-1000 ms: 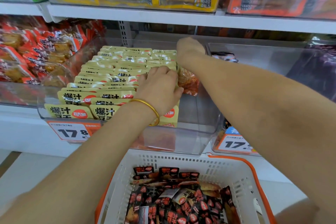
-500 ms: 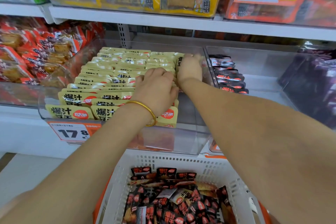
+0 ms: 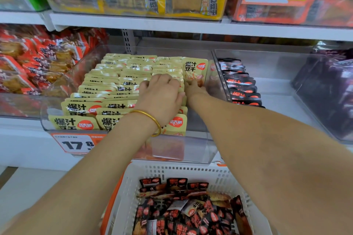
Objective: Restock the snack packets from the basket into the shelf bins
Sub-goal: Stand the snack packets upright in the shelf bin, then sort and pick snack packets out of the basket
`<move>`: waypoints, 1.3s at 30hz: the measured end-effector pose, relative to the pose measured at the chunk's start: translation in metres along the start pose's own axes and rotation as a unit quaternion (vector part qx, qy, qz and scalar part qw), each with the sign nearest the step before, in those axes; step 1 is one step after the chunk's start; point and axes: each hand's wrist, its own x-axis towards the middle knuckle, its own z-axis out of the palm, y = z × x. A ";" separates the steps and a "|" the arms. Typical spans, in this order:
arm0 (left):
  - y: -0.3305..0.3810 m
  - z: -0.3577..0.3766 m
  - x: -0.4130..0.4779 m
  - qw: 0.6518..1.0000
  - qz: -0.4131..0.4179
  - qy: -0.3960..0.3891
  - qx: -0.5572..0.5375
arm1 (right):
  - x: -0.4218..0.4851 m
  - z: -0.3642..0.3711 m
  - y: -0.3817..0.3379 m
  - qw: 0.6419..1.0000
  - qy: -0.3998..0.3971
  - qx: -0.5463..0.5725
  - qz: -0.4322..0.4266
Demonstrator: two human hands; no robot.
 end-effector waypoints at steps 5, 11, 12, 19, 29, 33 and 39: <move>0.001 0.000 0.000 1.000 0.000 0.004 0.011 | -0.008 -0.007 -0.003 0.998 -0.037 -0.040 -0.010; 0.007 -0.007 -0.011 0.999 0.007 0.036 0.010 | -0.056 -0.046 -0.015 0.991 0.010 0.129 -0.023; 0.010 -0.010 -0.016 0.999 0.006 0.049 0.007 | -0.062 -0.049 -0.017 0.985 0.030 0.166 -0.028; 0.034 -0.016 -0.089 0.966 0.063 0.228 -0.105 | -0.182 -0.034 0.022 0.894 0.200 0.315 -0.247; 0.048 0.128 -0.173 0.985 0.090 -0.072 -0.126 | -0.214 0.114 0.138 0.956 -0.135 0.225 -0.129; 0.037 0.168 -0.164 0.979 -0.009 -0.159 -0.129 | -0.170 0.203 0.170 0.964 -0.222 0.132 -0.065; 0.022 0.187 -0.162 0.975 -0.055 -0.176 -0.126 | -0.154 0.269 0.169 0.944 -0.294 0.149 -0.033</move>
